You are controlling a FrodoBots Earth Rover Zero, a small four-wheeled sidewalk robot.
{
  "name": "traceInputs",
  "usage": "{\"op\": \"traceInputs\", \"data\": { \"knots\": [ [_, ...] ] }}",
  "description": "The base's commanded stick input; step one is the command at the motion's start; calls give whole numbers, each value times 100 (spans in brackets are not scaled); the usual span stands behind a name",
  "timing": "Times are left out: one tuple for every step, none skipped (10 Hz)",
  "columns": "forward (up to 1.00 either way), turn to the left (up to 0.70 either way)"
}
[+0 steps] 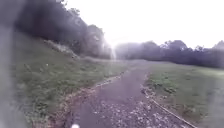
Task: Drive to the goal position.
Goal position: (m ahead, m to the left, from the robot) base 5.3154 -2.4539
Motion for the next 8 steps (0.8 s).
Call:
{"op": "traceInputs", "data": {
  "knots": [
    [85,-34],
    [73,-29],
    [16,-6],
    [0,0],
    [0,0],
    [0,0],
    [0,0],
    [0,0]
  ]
}}
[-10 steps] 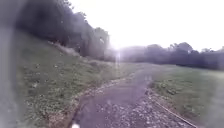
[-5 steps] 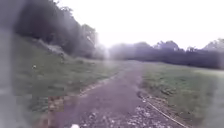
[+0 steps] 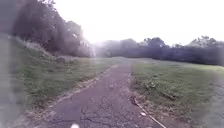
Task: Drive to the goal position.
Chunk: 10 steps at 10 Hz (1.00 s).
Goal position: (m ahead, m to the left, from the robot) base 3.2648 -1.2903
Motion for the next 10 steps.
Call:
{"op": "traceInputs", "data": {
  "knots": [
    [0,0],
    [0,0],
    [0,0],
    [0,0],
    [85,31],
    [85,34],
    [85,34],
    [85,29],
    [85,13],
    [85,5]
  ]
}}
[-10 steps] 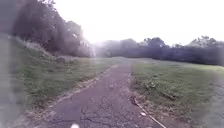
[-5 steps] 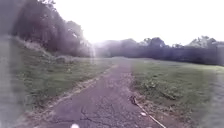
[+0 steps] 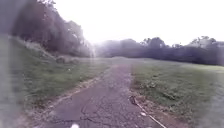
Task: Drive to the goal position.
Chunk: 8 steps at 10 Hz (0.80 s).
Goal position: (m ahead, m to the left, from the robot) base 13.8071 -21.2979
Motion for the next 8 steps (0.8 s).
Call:
{"op": "traceInputs", "data": {
  "knots": [
    [85,0],
    [85,0],
    [85,0],
    [85,0],
    [85,0],
    [85,0],
    [85,0],
    [85,0]
  ]
}}
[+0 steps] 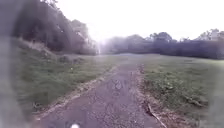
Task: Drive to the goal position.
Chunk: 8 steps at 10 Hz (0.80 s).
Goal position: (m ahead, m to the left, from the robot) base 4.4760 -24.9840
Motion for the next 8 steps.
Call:
{"op": "traceInputs", "data": {
  "knots": [
    [85,0],
    [85,0],
    [85,0],
    [85,0],
    [85,0],
    [85,0],
    [85,-10],
    [85,-30]
  ]
}}
